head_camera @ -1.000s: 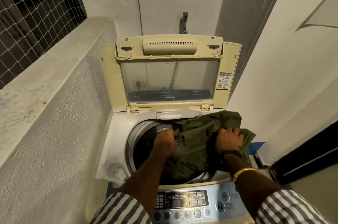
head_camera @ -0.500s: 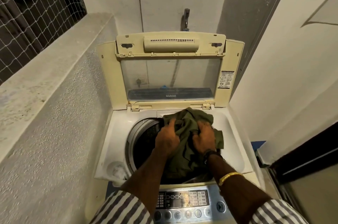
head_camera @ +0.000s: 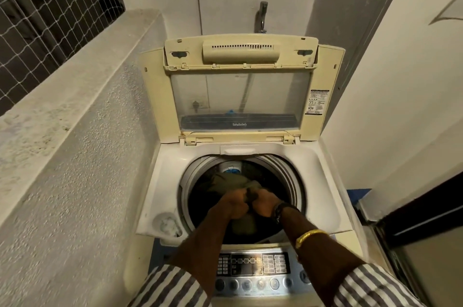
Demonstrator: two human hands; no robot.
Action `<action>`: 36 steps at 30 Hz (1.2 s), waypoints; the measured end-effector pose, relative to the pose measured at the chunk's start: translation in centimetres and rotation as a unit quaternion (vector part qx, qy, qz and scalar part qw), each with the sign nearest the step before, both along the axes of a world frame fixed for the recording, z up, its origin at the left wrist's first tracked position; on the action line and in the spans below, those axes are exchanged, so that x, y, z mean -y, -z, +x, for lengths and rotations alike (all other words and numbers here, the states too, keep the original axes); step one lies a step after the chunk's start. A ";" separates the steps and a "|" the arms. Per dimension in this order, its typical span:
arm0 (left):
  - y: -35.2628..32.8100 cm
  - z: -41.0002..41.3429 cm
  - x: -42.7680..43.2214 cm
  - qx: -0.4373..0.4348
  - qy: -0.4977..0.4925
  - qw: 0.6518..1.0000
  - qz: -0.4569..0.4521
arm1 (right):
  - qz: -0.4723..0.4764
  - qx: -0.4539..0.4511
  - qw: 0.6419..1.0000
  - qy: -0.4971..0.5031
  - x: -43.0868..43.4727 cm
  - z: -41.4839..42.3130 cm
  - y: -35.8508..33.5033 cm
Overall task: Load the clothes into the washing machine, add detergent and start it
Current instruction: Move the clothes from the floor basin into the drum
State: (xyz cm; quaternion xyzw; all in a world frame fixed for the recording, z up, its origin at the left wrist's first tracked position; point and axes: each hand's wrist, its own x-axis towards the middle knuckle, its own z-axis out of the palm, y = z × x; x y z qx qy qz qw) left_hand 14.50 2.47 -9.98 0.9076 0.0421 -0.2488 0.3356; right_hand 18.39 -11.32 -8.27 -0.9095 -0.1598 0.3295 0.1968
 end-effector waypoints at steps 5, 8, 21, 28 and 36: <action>-1.6 0.9 1.7 0.059 -0.057 0.997 -0.009 | 0.067 0.034 0.995 0.058 1.3 0.4 -0.9; -2.3 1.1 2.9 0.088 -0.086 0.992 0.006 | 0.113 0.057 0.986 0.106 2.3 0.1 -1.6; -6.4 0.5 13.7 0.307 -0.195 0.928 -0.076 | 0.277 0.244 0.879 0.303 11.5 -1.9 -4.9; -8.5 -0.3 23.8 0.249 -0.185 0.926 -0.215 | 0.280 0.271 0.830 0.400 20.6 -4.1 -5.7; -7.2 -1.2 31.5 0.242 -0.129 0.946 -0.171 | 0.263 0.277 0.814 0.438 27.8 -6.2 -4.3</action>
